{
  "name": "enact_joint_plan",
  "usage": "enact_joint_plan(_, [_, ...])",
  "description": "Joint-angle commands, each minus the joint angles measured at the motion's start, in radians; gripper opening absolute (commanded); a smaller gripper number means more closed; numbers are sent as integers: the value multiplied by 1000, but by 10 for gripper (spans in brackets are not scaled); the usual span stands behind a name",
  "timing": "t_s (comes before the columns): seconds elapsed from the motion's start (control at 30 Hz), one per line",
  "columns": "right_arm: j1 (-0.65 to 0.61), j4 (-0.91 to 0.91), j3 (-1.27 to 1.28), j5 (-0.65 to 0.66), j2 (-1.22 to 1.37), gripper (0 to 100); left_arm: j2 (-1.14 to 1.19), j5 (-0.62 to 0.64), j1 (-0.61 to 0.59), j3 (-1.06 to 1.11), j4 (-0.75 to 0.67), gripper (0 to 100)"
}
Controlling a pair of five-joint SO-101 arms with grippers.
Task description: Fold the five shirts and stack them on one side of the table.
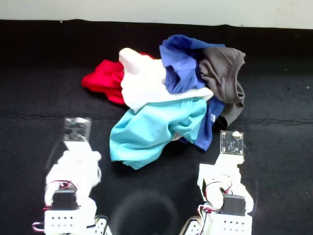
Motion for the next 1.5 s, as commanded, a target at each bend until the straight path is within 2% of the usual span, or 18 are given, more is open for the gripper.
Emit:
enact_joint_plan(0.0, [-2,-8,130,0,-1,9,-2,6,-90,-82,-201,10])
enact_joint_plan(0.07, [-2,-8,130,0,-1,9,-2,3,-97,-107,-210,15])
enact_joint_plan(0.13, [-2,-8,130,0,-1,9,-2,3,-99,-117,-201,68])
enact_joint_plan(0.3, [-2,-8,130,0,-1,9,-2,8,-153,-127,-58,344])
enact_joint_plan(0.37, [-2,-8,130,0,-1,9,-2,8,-188,-128,5,415])
enact_joint_plan(0.43, [-2,-8,130,0,-1,9,-1,-6,-243,-153,86,425])
enact_joint_plan(0.57, [-2,-8,130,0,-1,9,-1,-138,-302,-311,242,425])
enact_joint_plan(0.7, [-2,-8,130,0,-1,9,41,-173,-300,-486,276,425])
enact_joint_plan(0.83, [-2,-8,130,0,-1,9,277,-180,-300,-720,276,425])
enact_joint_plan(0.97, [-2,-8,130,0,-1,9,657,-175,-298,-1012,282,425])
enact_joint_plan(1.13, [-2,-8,130,0,-1,9,1124,-175,-176,-1348,361,425])
enact_joint_plan(1.23, [-2,-8,130,0,-1,9,1340,-172,-27,-1486,362,425])
enact_joint_plan(1.3, [-2,-8,130,0,-1,9,1463,-120,73,-1589,365,411])
enact_joint_plan(1.47, [-2,-8,130,0,-1,9,1762,-57,259,-1886,367,368])
